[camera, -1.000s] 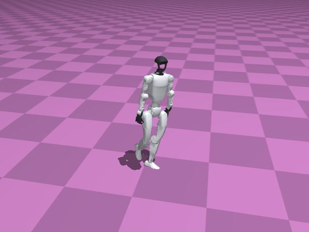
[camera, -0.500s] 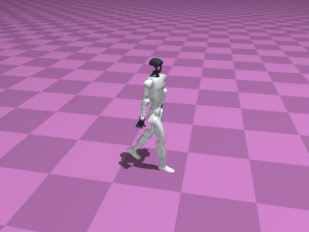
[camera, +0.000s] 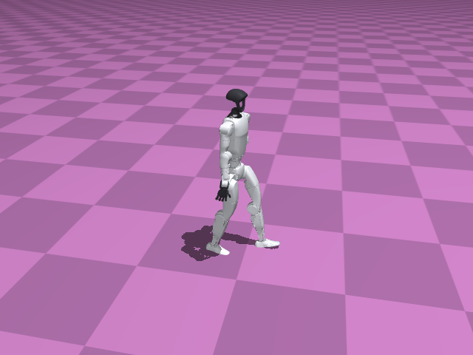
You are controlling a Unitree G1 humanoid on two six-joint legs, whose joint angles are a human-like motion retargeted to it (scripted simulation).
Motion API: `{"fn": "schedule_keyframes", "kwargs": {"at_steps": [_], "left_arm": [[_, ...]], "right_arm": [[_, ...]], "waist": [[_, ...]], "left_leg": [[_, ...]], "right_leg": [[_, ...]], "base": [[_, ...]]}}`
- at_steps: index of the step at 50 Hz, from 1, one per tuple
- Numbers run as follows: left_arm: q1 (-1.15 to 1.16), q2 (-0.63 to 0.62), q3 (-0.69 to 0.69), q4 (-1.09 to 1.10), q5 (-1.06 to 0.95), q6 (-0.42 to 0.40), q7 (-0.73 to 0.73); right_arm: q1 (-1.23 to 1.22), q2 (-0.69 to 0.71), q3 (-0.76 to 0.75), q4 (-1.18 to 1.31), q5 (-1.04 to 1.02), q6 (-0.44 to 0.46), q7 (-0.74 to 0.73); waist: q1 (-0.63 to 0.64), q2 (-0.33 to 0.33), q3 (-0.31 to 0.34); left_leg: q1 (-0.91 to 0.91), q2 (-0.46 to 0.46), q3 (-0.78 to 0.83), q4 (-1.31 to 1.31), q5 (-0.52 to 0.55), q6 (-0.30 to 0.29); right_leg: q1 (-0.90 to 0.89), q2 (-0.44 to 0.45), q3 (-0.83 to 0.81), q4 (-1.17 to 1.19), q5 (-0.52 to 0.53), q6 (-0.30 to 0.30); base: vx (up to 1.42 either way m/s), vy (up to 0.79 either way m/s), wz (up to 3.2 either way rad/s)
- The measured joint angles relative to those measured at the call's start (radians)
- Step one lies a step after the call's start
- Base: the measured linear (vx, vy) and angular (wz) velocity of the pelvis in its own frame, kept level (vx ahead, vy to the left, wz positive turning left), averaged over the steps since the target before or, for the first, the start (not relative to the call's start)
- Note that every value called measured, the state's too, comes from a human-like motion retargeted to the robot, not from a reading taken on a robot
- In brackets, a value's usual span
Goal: In place motions
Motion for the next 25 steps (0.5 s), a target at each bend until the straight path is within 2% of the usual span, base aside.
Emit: {"fn": "schedule_keyframes", "kwargs": {"at_steps": [2,3,5,7,10,11,12,14,15,18,22,25], "left_arm": [[0.006,0.003,0.005,0.025,0.016,0.016,-0.003],[0.008,0.005,0.009,0.031,0.019,0.025,-0.002],[0.014,0.006,0.014,0.034,0.017,0.039,-0.004],[0.010,0.007,0.018,0.034,0.012,0.047,-0.011],[-0.022,0.010,0.020,0.034,-0.014,0.039,-0.001],[-0.029,0.011,0.020,0.030,-0.028,0.030,0.002],[-0.037,0.014,0.019,0.027,-0.042,0.023,0.004],[-0.056,0.028,0.011,0.028,-0.059,0.019,0.002],[-0.068,0.038,0.004,0.032,-0.063,0.021,0.000],[-0.124,0.081,-0.025,0.034,-0.039,0.047,0.002],[-0.195,0.131,-0.075,0.027,-0.013,0.047,0.016],[-0.234,0.153,-0.103,0.000,-0.007,0.035,0.010]], "right_arm": [[0.016,0.010,-0.014,-0.001,0.012,-0.001,0.004],[0.026,0.014,-0.020,0.001,0.025,-0.004,0.008],[0.046,0.019,-0.033,0.010,0.049,-0.009,0.021],[0.068,0.028,-0.048,0.025,0.065,-0.005,0.024],[0.077,0.034,-0.065,0.056,0.088,-0.016,0.000],[0.075,0.032,-0.059,0.061,0.085,-0.016,-0.004],[0.074,0.031,-0.052,0.063,0.081,-0.014,-0.009],[0.076,0.029,-0.037,0.053,0.068,-0.006,-0.017],[0.080,0.028,-0.030,0.047,0.063,-0.005,-0.021],[0.084,0.036,-0.026,0.025,0.073,-0.022,-0.025],[0.091,0.042,-0.031,0.022,0.085,-0.032,-0.027],[0.092,0.039,-0.033,0.037,0.085,-0.025,-0.024]], "waist": [[-0.001,0.011,-0.033],[0.000,0.015,-0.044],[0.004,0.005,-0.059],[0.020,0.001,-0.063],[0.016,0.042,-0.052],[0.017,0.060,-0.053],[0.015,0.075,-0.054],[-0.009,0.083,-0.052],[-0.031,0.081,-0.049],[-0.075,0.089,-0.030],[-0.135,0.036,-0.027],[-0.174,-0.025,-0.030]], "left_leg": [[0.013,0.006,0.023,0.045,0.059,0.039],[0.017,-0.001,-0.019,0.054,0.109,0.046],[0.029,-0.015,-0.045,0.109,0.055,0.090],[0.077,-0.022,-0.048,0.123,-0.012,0.124],[0.165,0.008,-0.034,0.103,-0.077,0.156],[0.187,0.026,-0.013,0.096,-0.093,0.162],[0.207,0.038,0.002,0.091,-0.110,0.168],[0.244,0.028,0.017,0.087,-0.142,0.186],[0.267,0.015,0.035,0.080,-0.155,0.199],[0.301,0.038,0.043,0.074,-0.173,0.207],[0.354,-0.026,0.049,0.060,-0.206,0.238],[0.404,-0.110,0.037,0.047,-0.236,0.265]], "right_leg": [[0.008,0.006,0.004,0.033,-0.022,-0.021],[0.019,0.006,0.000,0.048,-0.018,-0.033],[0.040,-0.018,0.001,0.088,0.026,-0.051],[0.032,-0.043,0.003,0.184,0.125,-0.076],[-0.044,-0.055,-0.056,0.404,0.306,-0.134],[-0.085,-0.072,-0.107,0.488,0.346,-0.178],[-0.124,-0.094,-0.154,0.569,0.360,-0.213],[-0.189,-0.148,-0.222,0.697,0.289,-0.234],[-0.217,-0.168,-0.243,0.735,0.258,-0.234],[-0.311,-0.094,-0.280,0.701,0.272,-0.227],[-0.416,-0.035,-0.243,0.474,0.320,-0.104],[-0.461,-0.054,-0.242,0.217,0.370,-0.025]], "base": [[0.94,0.17,-0.31],[0.90,0.17,-0.37],[0.86,0.17,-0.43],[0.80,0.15,-0.44],[0.64,0.11,-0.27],[0.63,0.10,-0.68],[0.60,0.09,-0.84],[0.62,0.11,-0.45],[0.56,0.05,0.04],[0.42,-0.10,0.07],[0.47,-0.12,0.24],[0.47,-0.13,0.19]]}}
